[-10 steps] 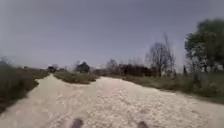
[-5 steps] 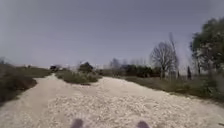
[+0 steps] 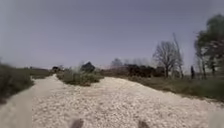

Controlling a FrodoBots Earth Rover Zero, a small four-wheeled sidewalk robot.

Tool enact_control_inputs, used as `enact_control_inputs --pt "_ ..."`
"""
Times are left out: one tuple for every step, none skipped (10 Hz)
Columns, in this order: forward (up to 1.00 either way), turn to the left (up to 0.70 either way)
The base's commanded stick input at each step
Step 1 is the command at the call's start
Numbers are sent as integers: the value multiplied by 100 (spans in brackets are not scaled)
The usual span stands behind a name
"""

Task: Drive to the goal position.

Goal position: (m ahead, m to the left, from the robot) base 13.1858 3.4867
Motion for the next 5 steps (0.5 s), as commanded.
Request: enact_control_inputs --pt "70 -5" --pt "70 -11" --pt "70 -29" --pt "70 -35" --pt "70 -16"
